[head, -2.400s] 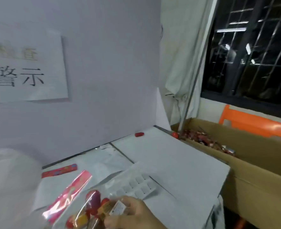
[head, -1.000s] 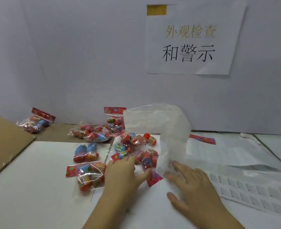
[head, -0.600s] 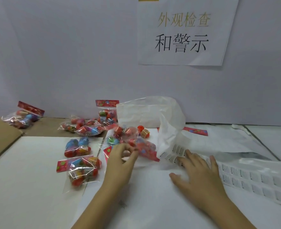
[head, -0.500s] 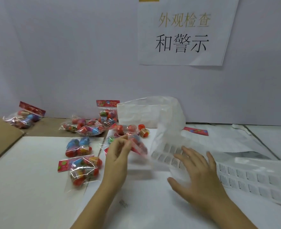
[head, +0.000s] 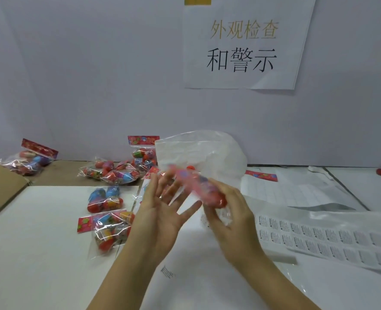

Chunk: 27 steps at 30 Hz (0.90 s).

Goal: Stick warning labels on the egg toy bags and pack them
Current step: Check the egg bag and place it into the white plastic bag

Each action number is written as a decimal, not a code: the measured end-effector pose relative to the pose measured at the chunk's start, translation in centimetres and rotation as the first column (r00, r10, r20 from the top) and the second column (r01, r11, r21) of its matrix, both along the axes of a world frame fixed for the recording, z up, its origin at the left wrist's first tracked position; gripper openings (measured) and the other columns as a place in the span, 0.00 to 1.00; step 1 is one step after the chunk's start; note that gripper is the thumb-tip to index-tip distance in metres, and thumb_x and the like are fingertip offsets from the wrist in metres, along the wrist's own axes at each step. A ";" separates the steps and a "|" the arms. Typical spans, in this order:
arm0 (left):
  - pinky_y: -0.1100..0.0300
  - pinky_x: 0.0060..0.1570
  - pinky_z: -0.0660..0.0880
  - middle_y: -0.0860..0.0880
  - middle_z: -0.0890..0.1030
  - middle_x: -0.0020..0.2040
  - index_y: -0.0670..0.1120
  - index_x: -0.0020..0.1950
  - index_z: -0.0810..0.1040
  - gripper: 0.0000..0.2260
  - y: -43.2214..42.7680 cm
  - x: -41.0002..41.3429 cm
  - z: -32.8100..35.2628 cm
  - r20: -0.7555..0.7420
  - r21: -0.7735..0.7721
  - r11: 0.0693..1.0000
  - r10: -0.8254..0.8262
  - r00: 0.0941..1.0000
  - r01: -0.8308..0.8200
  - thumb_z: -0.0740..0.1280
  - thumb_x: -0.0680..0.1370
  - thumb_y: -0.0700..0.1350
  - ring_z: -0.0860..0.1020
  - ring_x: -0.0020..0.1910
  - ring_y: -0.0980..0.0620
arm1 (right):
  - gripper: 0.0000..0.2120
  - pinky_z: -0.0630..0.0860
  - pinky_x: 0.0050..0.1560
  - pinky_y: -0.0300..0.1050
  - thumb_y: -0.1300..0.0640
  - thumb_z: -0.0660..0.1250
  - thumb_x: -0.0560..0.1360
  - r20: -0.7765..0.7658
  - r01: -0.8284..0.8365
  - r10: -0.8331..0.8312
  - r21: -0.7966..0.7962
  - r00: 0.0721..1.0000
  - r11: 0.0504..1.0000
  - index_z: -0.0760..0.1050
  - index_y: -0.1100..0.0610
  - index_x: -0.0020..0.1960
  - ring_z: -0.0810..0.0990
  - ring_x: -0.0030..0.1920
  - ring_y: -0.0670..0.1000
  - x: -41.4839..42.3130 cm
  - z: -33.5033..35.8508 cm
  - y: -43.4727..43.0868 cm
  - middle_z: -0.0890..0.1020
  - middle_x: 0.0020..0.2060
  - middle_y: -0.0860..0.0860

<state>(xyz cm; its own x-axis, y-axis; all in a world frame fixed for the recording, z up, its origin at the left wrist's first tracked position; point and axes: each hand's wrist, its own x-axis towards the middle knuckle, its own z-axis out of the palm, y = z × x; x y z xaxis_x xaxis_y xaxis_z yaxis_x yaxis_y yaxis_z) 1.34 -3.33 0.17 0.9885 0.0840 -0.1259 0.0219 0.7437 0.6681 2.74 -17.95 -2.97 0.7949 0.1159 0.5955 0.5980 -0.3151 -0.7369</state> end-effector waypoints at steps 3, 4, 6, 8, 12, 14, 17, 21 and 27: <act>0.56 0.48 0.78 0.52 0.82 0.59 0.58 0.58 0.79 0.18 0.2 0.3 -0.3 0.004 0.466 0.882 0.074 0.997 -0.067 0.71 0.68 0.57 0.81 0.58 0.52 | 0.14 0.81 0.46 0.44 0.51 0.72 0.71 -0.358 -0.192 0.331 0.372 0.873 0.908 0.79 0.42 0.57 0.83 0.53 0.52 0.9 0.4 -1.3 0.83 0.53 0.51; 0.59 0.47 0.77 0.54 0.82 0.59 0.59 0.59 0.77 0.20 0.2 0.3 -0.4 0.013 0.569 0.821 0.048 0.999 -0.047 0.73 0.68 0.57 0.81 0.56 0.55 | 0.16 0.81 0.43 0.45 0.51 0.74 0.70 -0.409 -0.208 0.407 0.451 0.817 0.868 0.79 0.45 0.58 0.84 0.52 0.54 1.1 0.3 -1.7 0.84 0.53 0.52; 0.62 0.45 0.79 0.56 0.84 0.55 0.58 0.61 0.77 0.22 -0.2 0.2 -1.0 0.001 0.628 0.778 -0.036 0.999 0.027 0.76 0.68 0.57 0.82 0.52 0.58 | 0.23 0.81 0.39 0.46 0.51 0.77 0.66 -0.453 -0.161 0.466 0.563 0.760 0.810 0.77 0.51 0.59 0.84 0.50 0.59 1.6 0.2 -2.3 0.84 0.52 0.54; 0.61 0.41 0.81 0.55 0.86 0.49 0.53 0.59 0.78 0.21 -0.7 0.1 -1.4 0.004 0.621 0.782 -0.057 0.998 0.042 0.76 0.69 0.54 0.84 0.49 0.57 | 0.26 0.81 0.37 0.47 0.49 0.75 0.63 -0.480 -0.114 0.483 0.613 0.732 0.782 0.77 0.55 0.59 0.85 0.48 0.60 1.9 0.3 -2.5 0.85 0.49 0.56; 0.59 0.34 0.81 0.50 0.87 0.44 0.49 0.52 0.83 0.15 -1.0 0.3 -2.0 0.021 0.584 0.812 0.003 1.000 -0.014 0.72 0.67 0.47 0.85 0.43 0.53 | 0.25 0.81 0.35 0.45 0.47 0.74 0.63 -0.538 -0.085 0.464 0.585 0.703 0.807 0.78 0.55 0.57 0.85 0.46 0.58 2.2 0.3 -2.9 0.86 0.47 0.56; 0.59 0.33 0.81 0.48 0.87 0.44 0.48 0.51 0.83 0.14 -0.8 0.5 -2.2 0.002 0.561 0.828 -0.002 1.000 0.001 0.73 0.66 0.46 0.85 0.42 0.52 | 0.21 0.81 0.34 0.45 0.48 0.73 0.64 -0.546 -0.079 0.473 0.593 0.691 0.801 0.80 0.54 0.55 0.86 0.45 0.58 2.3 0.2 -3.0 0.86 0.47 0.57; 0.60 0.32 0.80 0.47 0.87 0.43 0.48 0.50 0.83 0.13 -0.7 0.6 -2.4 -0.003 0.544 0.839 0.002 1.000 0.000 0.73 0.66 0.45 0.85 0.41 0.51 | 0.14 0.81 0.32 0.43 0.50 0.73 0.65 -0.544 -0.068 0.497 0.626 0.676 0.777 0.84 0.52 0.49 0.86 0.42 0.56 2.4 0.0 -2.9 0.86 0.44 0.56; 0.60 0.33 0.80 0.47 0.87 0.45 0.48 0.55 0.82 0.18 -0.9 0.5 -2.3 -0.023 0.522 0.853 0.008 1.000 0.005 0.74 0.65 0.45 0.85 0.42 0.50 | 0.14 0.81 0.32 0.43 0.51 0.73 0.65 -0.526 -0.073 0.515 0.648 0.676 0.758 0.84 0.51 0.50 0.86 0.42 0.56 2.2 0.2 -2.9 0.86 0.45 0.56; 0.66 0.40 0.78 0.56 0.83 0.55 0.59 0.54 0.79 0.22 -2.1 -0.1 -2.5 0.099 0.699 0.675 0.237 0.966 -0.237 0.77 0.62 0.57 0.82 0.51 0.57 | 0.22 0.82 0.39 0.47 0.44 0.74 0.62 -0.405 0.041 0.163 0.450 0.900 0.892 0.77 0.39 0.56 0.83 0.49 0.49 0.9 0.2 -2.4 0.84 0.49 0.44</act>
<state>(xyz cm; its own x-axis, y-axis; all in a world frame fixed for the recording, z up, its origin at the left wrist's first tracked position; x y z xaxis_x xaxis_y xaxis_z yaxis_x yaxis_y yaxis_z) 1.21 -5.43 -2.34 0.9228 0.3794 0.0671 -0.0888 0.0400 0.9952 3.66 -20.32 -2.75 0.9787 -0.0179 0.2045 0.2051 0.1270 -0.9705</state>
